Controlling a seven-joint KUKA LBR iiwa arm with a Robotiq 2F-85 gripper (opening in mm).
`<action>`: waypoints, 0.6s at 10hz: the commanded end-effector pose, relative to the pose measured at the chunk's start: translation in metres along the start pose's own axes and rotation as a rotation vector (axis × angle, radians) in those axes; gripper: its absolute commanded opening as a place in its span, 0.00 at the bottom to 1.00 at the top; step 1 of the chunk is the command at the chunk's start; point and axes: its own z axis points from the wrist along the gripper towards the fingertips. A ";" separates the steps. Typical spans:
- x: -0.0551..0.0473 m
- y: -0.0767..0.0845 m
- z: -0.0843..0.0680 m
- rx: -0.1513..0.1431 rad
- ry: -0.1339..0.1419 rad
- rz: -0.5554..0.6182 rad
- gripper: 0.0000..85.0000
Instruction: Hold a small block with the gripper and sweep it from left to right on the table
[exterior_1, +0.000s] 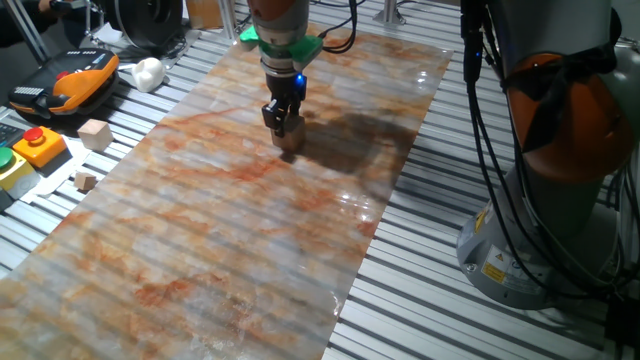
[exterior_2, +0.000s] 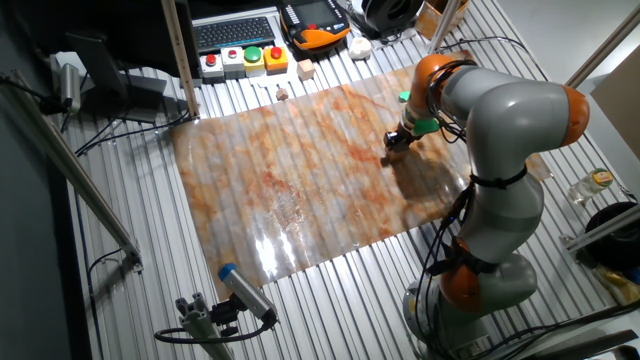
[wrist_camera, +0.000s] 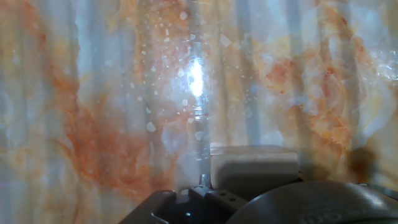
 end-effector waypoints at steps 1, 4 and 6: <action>0.000 0.000 0.000 0.000 0.000 0.004 0.00; 0.000 0.000 0.000 -0.006 0.021 0.004 0.00; 0.000 0.000 0.000 -0.004 0.019 0.012 0.00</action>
